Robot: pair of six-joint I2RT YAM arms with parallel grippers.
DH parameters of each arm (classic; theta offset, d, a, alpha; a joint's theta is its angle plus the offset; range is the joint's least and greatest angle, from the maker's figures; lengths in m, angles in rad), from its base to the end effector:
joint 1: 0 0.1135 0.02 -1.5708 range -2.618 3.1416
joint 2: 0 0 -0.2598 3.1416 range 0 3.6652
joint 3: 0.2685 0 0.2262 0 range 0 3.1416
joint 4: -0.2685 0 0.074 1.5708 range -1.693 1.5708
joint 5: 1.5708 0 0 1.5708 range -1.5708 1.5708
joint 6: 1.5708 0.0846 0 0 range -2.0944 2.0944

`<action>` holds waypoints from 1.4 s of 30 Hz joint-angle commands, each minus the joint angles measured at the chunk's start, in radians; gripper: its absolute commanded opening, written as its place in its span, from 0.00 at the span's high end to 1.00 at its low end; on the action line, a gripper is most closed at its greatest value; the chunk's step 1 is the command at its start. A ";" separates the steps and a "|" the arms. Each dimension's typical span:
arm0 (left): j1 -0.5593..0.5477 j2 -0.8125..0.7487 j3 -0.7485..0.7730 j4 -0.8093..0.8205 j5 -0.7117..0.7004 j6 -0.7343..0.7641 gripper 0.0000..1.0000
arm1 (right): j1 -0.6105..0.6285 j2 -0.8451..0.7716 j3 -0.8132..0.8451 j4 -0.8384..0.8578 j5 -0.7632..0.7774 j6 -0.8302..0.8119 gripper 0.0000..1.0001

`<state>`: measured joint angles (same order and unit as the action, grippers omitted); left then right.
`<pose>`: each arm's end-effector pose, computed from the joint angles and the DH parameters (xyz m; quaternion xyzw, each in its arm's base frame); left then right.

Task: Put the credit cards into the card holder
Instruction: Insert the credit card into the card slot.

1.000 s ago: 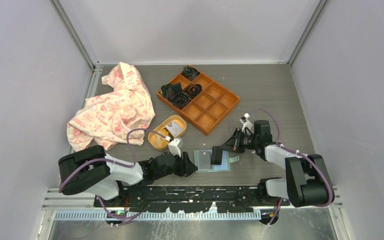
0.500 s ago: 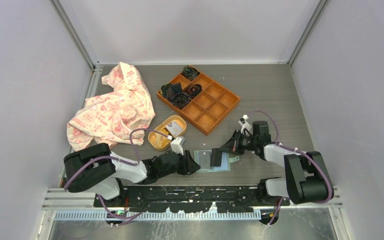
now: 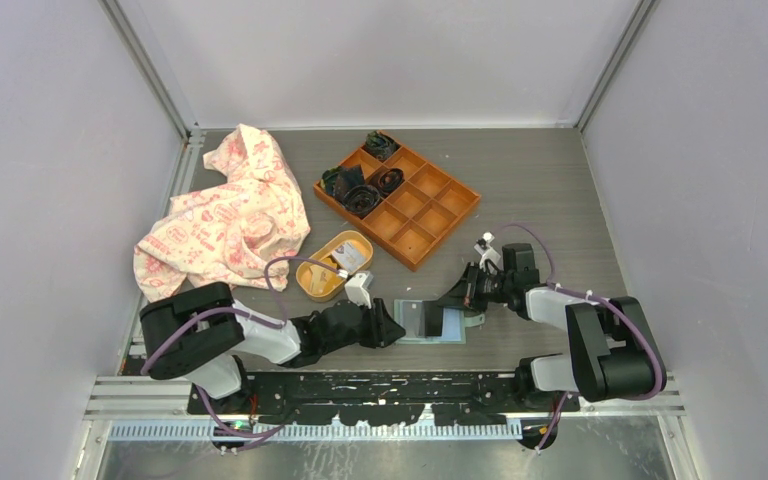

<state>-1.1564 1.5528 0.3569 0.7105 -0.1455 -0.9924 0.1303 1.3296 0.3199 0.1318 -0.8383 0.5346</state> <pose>0.1282 -0.2610 0.1187 0.0325 0.8543 -0.4233 0.3000 0.1983 0.0894 0.1126 0.0371 0.8694 0.4631 0.1683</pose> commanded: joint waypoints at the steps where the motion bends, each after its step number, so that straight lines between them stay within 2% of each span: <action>1: 0.000 0.030 0.016 -0.006 0.004 -0.002 0.62 | 0.010 0.009 0.019 -0.031 0.008 0.004 0.99; 16: 0.008 0.092 0.056 0.024 0.048 -0.004 0.64 | 0.012 0.031 0.017 0.019 -0.019 0.004 0.99; 34: 0.035 0.135 0.070 0.052 0.081 -0.006 0.65 | 0.066 0.132 0.050 0.109 -0.071 0.004 0.98; 42: 0.039 0.154 0.087 0.064 0.096 -0.003 0.65 | 0.092 0.162 0.098 0.076 -0.076 -0.012 0.88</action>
<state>-1.1225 1.6737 0.4236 0.7967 -0.0555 -1.0138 0.2005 1.4837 0.3805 0.2207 -0.8886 0.5476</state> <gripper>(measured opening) 0.348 0.084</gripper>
